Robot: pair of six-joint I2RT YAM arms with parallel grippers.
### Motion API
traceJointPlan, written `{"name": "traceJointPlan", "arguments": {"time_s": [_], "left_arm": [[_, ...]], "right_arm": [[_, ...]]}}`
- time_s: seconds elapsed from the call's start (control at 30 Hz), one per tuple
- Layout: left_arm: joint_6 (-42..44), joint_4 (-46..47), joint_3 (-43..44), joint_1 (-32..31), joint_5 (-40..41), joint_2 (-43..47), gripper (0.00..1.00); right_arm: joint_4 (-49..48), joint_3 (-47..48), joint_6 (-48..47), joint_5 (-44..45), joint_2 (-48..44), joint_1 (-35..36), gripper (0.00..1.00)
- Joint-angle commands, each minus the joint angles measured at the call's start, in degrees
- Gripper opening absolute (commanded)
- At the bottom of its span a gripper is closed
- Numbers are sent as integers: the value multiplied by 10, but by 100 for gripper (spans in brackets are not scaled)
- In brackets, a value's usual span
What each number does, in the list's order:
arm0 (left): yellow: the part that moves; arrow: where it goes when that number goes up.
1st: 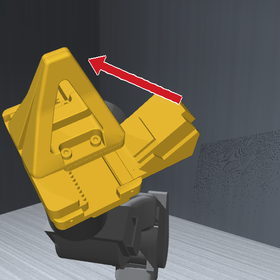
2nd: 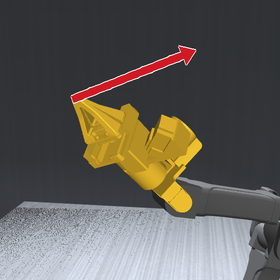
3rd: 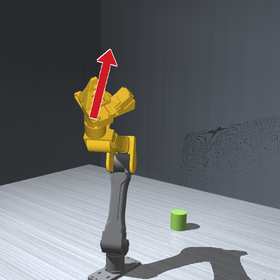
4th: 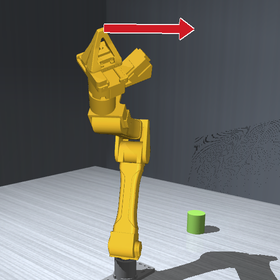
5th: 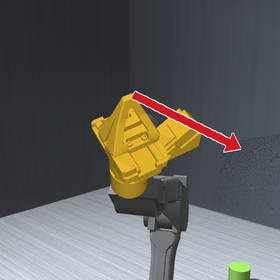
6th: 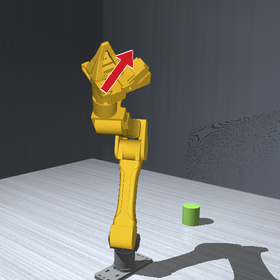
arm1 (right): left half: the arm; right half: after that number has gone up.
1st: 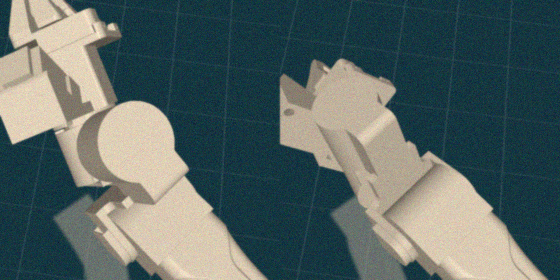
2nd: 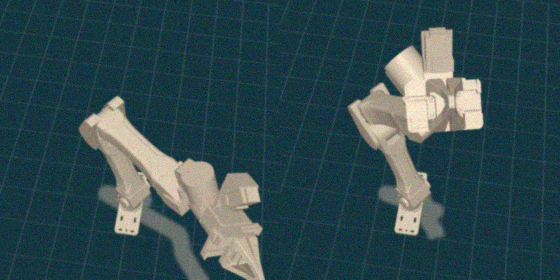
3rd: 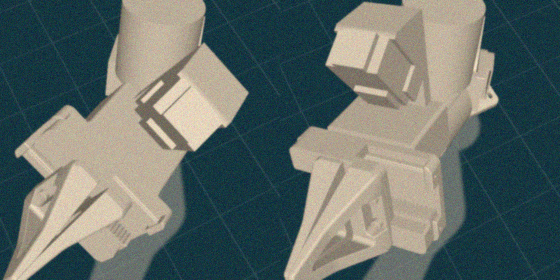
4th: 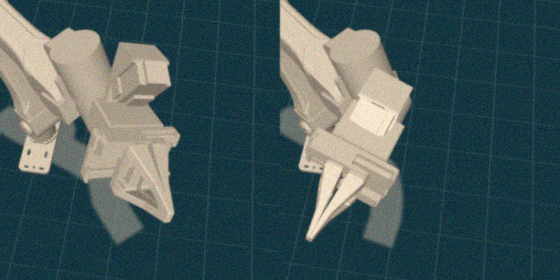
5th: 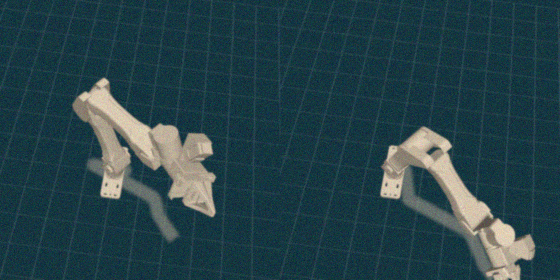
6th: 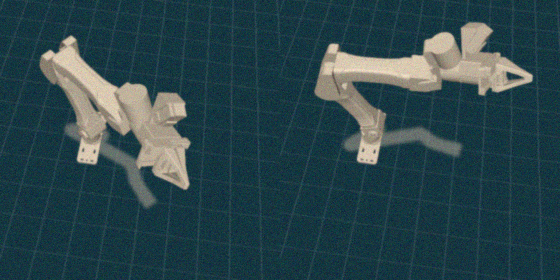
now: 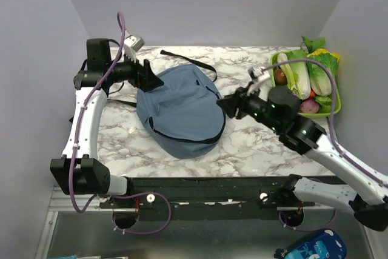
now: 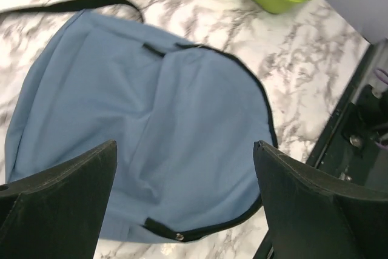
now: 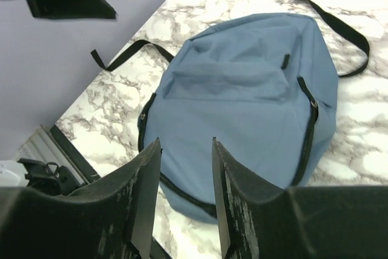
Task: Pack the student bag
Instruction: Zip the student bag at the center of the board.
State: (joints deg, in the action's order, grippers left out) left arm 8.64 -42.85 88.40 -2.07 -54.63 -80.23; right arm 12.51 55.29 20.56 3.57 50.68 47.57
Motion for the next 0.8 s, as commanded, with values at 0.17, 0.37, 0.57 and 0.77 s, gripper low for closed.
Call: {"name": "traceJointPlan", "arguments": {"time_s": [0.17,0.37,0.57,0.77], "left_arm": [[-38,92,-144,169,34,-9,99],[-20,86,-173,213,12,-13,99],[-67,147,-216,239,30,-4,99],[-72,162,-255,256,34,7,99]], "right_arm": [[119,309,-60,-138,433,34,57],[119,408,-56,-194,605,60,59],[97,439,-50,-213,666,76,59],[43,439,-30,-211,684,78,58]]}}
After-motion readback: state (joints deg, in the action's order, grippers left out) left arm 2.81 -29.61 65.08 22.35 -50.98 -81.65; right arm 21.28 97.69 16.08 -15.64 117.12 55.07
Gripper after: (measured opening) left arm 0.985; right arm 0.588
